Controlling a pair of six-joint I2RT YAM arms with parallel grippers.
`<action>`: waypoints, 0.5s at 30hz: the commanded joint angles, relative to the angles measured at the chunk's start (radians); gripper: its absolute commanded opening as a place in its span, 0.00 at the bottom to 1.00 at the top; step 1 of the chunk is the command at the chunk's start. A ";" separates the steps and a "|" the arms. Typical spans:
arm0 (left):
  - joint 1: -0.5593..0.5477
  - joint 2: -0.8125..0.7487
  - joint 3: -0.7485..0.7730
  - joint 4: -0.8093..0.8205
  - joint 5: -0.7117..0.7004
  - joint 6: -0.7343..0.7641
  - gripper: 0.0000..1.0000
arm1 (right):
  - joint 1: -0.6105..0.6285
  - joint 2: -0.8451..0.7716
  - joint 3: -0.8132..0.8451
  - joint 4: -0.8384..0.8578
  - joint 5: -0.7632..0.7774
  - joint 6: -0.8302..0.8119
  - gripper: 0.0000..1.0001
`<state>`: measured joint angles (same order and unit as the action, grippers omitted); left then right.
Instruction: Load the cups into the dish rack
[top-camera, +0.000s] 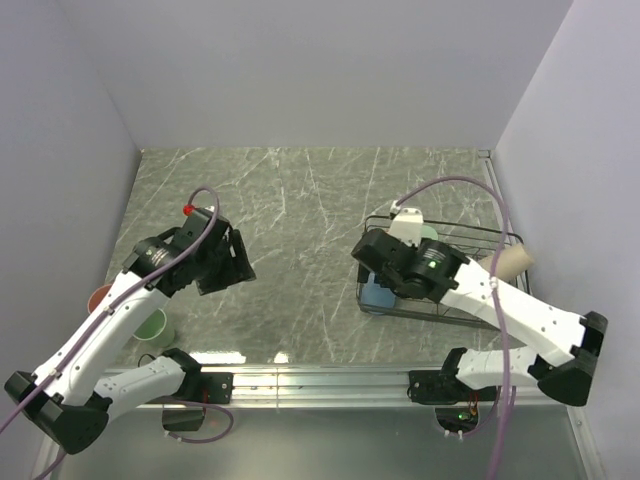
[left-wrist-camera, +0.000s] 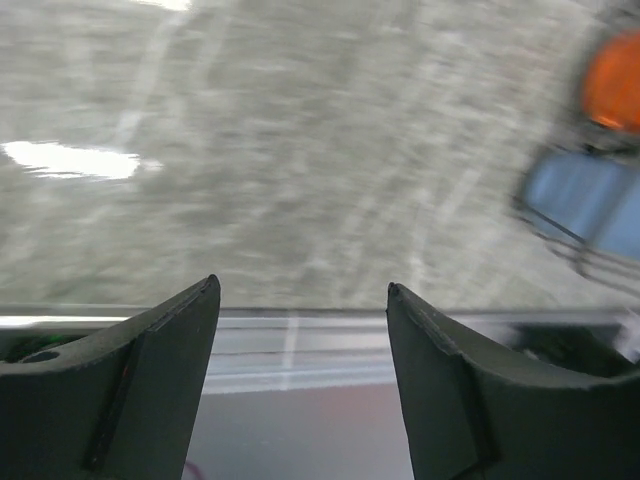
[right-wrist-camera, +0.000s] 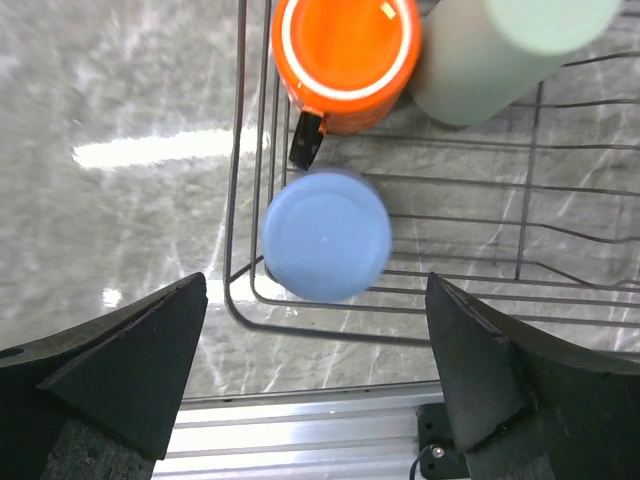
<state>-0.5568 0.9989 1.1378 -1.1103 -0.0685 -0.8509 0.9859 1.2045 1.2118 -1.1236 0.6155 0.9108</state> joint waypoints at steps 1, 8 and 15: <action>0.009 0.032 0.063 -0.130 -0.189 -0.007 0.73 | 0.007 -0.059 0.072 -0.074 0.081 0.048 0.96; 0.216 0.072 0.011 -0.201 -0.297 0.033 0.78 | 0.008 -0.118 0.134 -0.136 0.101 0.050 0.98; 0.376 0.156 -0.003 -0.138 -0.335 0.065 0.78 | 0.005 -0.148 0.132 -0.120 0.063 -0.015 0.99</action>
<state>-0.2409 1.1328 1.1332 -1.2682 -0.3500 -0.8146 0.9859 1.0691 1.3090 -1.2362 0.6621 0.9207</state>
